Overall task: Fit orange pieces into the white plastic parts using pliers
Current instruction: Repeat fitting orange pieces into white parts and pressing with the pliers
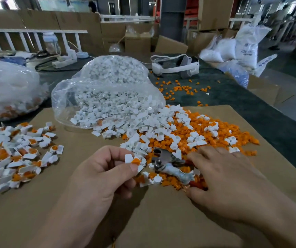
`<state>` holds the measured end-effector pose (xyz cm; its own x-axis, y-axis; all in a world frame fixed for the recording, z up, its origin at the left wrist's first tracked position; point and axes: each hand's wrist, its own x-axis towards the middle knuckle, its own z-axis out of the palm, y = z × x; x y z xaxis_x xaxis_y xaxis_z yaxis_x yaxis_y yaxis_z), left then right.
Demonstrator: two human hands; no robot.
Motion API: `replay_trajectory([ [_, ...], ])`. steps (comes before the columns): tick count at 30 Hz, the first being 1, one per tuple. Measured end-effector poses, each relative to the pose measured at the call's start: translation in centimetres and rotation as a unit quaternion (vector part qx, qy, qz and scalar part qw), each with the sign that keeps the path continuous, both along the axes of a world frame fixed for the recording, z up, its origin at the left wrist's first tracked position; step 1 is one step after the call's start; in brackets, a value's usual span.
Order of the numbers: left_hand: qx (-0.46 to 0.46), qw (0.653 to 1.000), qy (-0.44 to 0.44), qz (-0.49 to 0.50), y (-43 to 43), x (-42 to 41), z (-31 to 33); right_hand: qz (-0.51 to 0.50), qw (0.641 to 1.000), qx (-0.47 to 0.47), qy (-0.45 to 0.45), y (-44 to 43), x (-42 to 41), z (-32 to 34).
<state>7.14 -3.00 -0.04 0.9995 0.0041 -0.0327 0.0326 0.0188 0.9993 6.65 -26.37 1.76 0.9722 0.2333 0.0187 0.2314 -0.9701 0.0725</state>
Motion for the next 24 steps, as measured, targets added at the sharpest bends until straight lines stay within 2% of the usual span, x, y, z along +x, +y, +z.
replay_trajectory([
  [12,0.011,1.0,0.007,-0.001,-0.4,-0.3,0.3,0.001,0.999,0.053,0.008,-0.2,0.9,-0.1],
  [19,0.01,1.0,-0.006,0.007,-0.6,-0.2,0.0,-0.014,0.996,0.051,-0.07,1.0,0.8,-0.2],
  [24,-0.016,0.999,-0.036,-0.008,-0.5,-0.4,0.3,-0.003,0.986,0.147,-0.082,0.9,0.5,0.8],
])
